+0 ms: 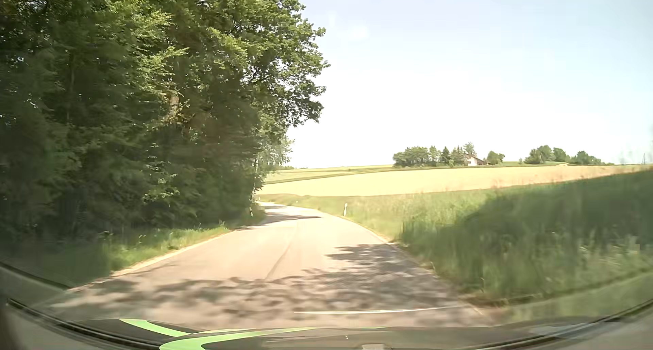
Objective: Follow the waypoints while adhering to traffic rules and regulations
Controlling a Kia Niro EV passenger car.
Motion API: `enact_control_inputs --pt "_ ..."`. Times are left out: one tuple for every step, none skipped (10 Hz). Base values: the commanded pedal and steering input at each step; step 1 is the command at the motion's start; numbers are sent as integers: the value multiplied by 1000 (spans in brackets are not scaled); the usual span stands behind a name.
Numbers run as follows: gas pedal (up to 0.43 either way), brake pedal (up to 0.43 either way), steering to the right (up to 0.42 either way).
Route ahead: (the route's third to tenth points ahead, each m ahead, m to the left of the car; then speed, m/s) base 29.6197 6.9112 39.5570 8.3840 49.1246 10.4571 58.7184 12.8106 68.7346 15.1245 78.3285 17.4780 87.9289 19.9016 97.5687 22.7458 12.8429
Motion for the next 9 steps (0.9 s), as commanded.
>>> enact_control_inputs --pt "79 0 -21" --pt "79 0 -21" --pt "79 0 -21" --pt "79 0 -21" --pt "79 0 -21" --pt "79 0 -21" --pt "79 0 -22" --pt "79 0 -22" --pt "79 0 -20"
